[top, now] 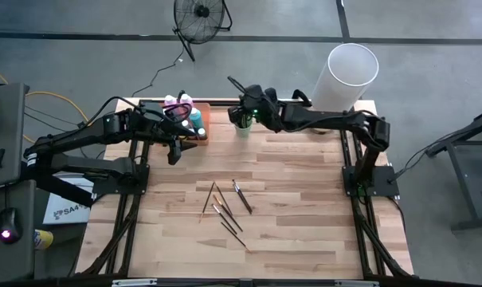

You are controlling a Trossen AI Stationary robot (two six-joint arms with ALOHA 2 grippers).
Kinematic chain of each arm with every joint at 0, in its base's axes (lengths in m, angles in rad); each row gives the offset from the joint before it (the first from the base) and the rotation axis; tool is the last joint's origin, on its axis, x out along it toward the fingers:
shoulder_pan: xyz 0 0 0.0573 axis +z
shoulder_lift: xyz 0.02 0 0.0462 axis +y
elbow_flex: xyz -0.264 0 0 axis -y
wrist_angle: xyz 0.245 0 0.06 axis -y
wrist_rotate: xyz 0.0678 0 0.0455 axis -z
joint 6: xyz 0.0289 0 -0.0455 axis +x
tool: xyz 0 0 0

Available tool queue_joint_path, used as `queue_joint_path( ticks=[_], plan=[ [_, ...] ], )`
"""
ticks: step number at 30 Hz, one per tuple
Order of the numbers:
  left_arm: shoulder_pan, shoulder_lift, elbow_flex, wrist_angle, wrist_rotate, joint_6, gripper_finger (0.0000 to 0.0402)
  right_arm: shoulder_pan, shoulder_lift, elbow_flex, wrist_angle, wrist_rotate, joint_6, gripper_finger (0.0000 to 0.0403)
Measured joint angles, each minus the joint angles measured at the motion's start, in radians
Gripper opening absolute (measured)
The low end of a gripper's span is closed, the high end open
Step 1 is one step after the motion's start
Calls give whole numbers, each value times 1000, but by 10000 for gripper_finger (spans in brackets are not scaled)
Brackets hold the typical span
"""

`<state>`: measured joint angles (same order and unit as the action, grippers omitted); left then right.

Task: Pick & Place Paint Supplies
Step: Put the black paint brush into the green cup

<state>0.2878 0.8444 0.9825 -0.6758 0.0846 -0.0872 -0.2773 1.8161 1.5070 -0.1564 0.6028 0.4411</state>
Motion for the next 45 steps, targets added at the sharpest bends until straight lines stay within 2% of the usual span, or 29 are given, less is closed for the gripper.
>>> queue_joint_path(
  ticks=[7, 16, 27, 31, 35, 40, 45],
  plan=[
    [0, 0, 0, 0, 0, 0, 200, -14, 89, -1, 7, -12, 74, 3],
    [0, 0, 0, -1, 1, 0, 200, -13, 104, -1, -20, -14, 80, 8],
    [0, 0, 0, -1, 1, 0, 200, -13, 104, -1, -78, -65, 111, 100],
    [0, 0, 0, -1, 1, -5, 200, -11, 84, -1, -83, -131, 114, 124],
    [0, 0, 0, -1, 1, -7, 200, -3, 41, -1, -111, -142, 116, 128],
    [0, 0, 0, -1, 1, -14, 200, 19, -37, -1, -222, -163, 141, 119],
    [0, 0, 0, -4, 1, -22, 200, 53, -109, -1, -407, -223, 190, 112]
  ],
)
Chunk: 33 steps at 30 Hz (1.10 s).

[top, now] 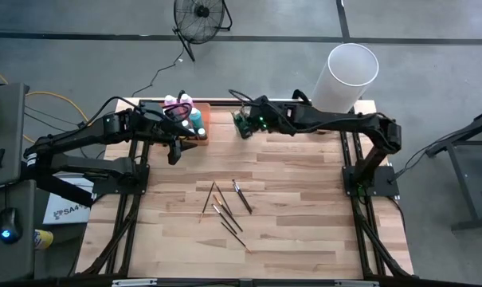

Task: Pick & Place Paint Supplies
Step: Put the black paint brush into the green cup

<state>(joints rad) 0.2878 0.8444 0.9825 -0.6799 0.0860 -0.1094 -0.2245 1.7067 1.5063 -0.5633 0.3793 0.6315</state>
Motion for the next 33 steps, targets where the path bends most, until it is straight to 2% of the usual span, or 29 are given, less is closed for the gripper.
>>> queue_joint_path(
  ticks=[4, 7, 11, 16, 21, 33],
  plan=[
    [0, 0, 0, -18, 0, -30, 200, 41, -36, 0, -207, -3, 52, 111],
    [0, 0, 0, -49, 0, -90, 200, 85, -51, -47, -266, 11, 77, 111],
    [0, 7, 0, -108, 0, -186, 200, 141, -103, -185, -199, 5, 116, 111],
    [-15, 46, 0, -159, -2, -310, 200, 194, -226, -387, -56, 12, 186, 111],
    [-110, 115, 0, -187, -9, -444, 200, 248, -351, -466, -64, 19, 221, 111],
    [-450, 306, 0, -271, -129, -949, 200, 318, -529, -467, -186, 49, 174, 111]
  ],
)
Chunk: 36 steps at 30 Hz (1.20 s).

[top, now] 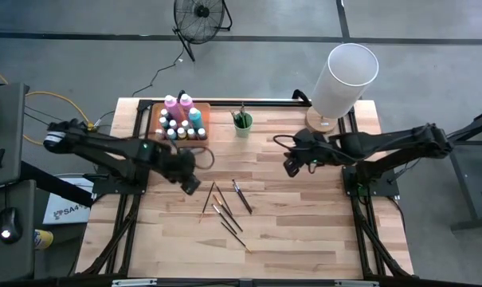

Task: Pick & Place Paint Supplies
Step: Put the black paint brush into the green cup

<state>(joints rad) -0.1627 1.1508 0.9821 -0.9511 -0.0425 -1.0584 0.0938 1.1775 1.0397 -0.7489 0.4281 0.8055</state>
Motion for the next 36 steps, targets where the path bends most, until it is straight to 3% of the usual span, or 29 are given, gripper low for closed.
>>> queue_joint_path(
  ticks=[10, 24, 36],
  plan=[
    [-194, 225, 0, 73, -4, -305, 200, -2, -77, 0, -37, 0, -95, 111],
    [-260, 471, 0, 275, 132, -397, 200, -2, -78, 0, -57, -19, -122, 111],
    [-356, 558, 3, 320, 91, -573, 200, -2, -78, 0, -62, -43, -129, 111]
  ],
)
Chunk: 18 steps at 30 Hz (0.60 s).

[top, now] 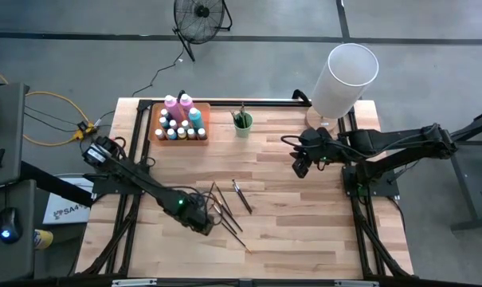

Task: Pick & Place Paint Supplies
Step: Put the black paint brush into the green cup

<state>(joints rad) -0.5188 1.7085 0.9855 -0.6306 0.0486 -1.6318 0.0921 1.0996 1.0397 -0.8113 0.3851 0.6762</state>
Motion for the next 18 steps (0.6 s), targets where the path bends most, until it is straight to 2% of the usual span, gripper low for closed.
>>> queue_joint_path(
  ticks=[5, 11, 18],
  plan=[
    [2, 28, 30, -28, 5, 8, 200, 0, 0, 0, 2, -3, 0, 111],
    [3, 45, 93, -109, -73, 30, 200, 0, 0, 0, 4, -19, 0, 111],
    [2, 45, 96, -128, -77, -12, 200, 0, 0, 0, 3, -28, 6, 111]
  ],
)
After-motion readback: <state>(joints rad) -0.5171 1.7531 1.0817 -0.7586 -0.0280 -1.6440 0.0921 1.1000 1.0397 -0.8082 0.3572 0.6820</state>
